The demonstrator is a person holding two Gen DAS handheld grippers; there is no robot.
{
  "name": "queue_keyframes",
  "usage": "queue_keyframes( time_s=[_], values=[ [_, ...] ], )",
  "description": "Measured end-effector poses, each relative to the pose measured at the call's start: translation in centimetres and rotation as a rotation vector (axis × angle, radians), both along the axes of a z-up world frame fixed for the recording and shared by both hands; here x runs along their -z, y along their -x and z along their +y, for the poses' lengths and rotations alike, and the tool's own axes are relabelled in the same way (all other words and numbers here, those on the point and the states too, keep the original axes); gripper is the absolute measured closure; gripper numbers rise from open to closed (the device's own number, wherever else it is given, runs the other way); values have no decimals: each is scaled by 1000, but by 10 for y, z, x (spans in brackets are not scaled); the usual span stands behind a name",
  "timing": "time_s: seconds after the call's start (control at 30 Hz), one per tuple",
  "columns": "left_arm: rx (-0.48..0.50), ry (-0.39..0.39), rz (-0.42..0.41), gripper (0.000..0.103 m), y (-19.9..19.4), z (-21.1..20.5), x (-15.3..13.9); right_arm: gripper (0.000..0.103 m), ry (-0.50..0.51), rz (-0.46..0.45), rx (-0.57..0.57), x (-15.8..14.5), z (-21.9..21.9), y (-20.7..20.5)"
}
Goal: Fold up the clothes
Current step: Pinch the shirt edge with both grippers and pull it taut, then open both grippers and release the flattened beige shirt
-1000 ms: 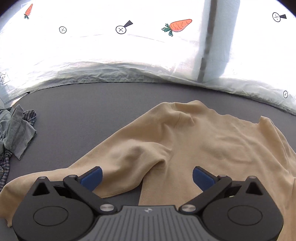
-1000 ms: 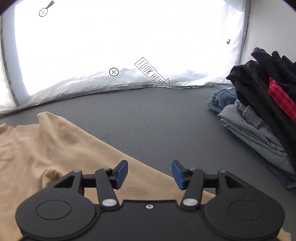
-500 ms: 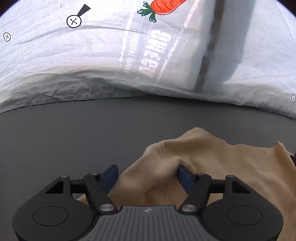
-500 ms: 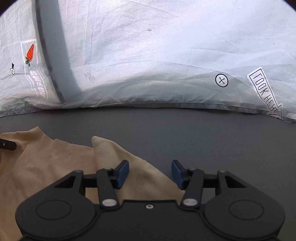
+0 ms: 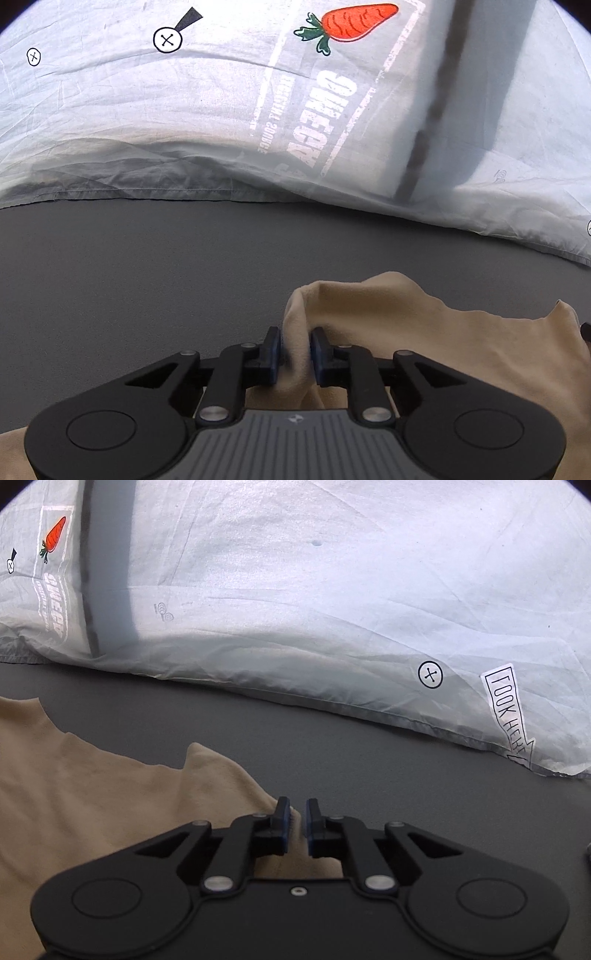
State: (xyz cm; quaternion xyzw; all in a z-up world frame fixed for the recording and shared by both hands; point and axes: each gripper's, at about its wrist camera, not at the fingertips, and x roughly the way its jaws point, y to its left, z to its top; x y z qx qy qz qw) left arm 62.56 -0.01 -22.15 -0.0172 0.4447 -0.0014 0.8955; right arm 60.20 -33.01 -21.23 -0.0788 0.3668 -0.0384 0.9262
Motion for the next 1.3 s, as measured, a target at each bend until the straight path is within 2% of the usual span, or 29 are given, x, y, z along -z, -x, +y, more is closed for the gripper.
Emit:
queue_keyframes(
  time_s=[0.03,0.17,0.3,0.4,0.53,0.67,0.77,0.87,0.93,1.0,1.03,1.07,1.1,1.13,1.17,1.23,1.3],
  values=[
    [-7,-9,-12,61,5,2,-5,65,-5,-17,16,-5,-1,3],
    [-53,12,-61,36,41,19,-30,50,-43,-85,70,-30,-7,34],
    [-90,5,-60,33,105,34,-43,34,-81,-84,105,-42,-2,83],
    [-128,14,-21,33,164,47,-41,33,-135,-47,121,-41,6,138],
    [-185,45,70,33,244,75,-28,34,-173,22,110,-33,22,218],
    [-178,64,143,33,321,90,-13,34,-176,95,86,-22,23,296],
    [-175,86,171,33,363,95,-5,34,-202,141,86,-16,21,348],
    [-174,93,156,33,388,94,-2,41,-292,179,125,-8,10,378],
    [-156,82,150,37,394,91,-2,43,-370,191,139,-5,4,389],
    [-133,64,145,51,399,85,-1,43,-402,225,128,-1,5,394],
    [-117,53,138,64,401,82,0,49,-389,234,119,0,8,396],
    [-100,48,130,73,404,79,-1,58,-352,239,112,0,14,399],
    [-89,36,128,88,407,75,-1,76,-328,243,100,0,17,401],
    [-82,21,129,100,409,72,-1,97,-307,247,88,0,19,403],
    [-76,11,134,100,413,69,-2,101,-335,247,85,0,18,405],
    [-65,-4,148,101,420,65,-3,101,-368,236,119,-1,14,411],
    [-58,21,164,101,431,65,-5,102,-354,229,135,-5,12,418]
  ],
)
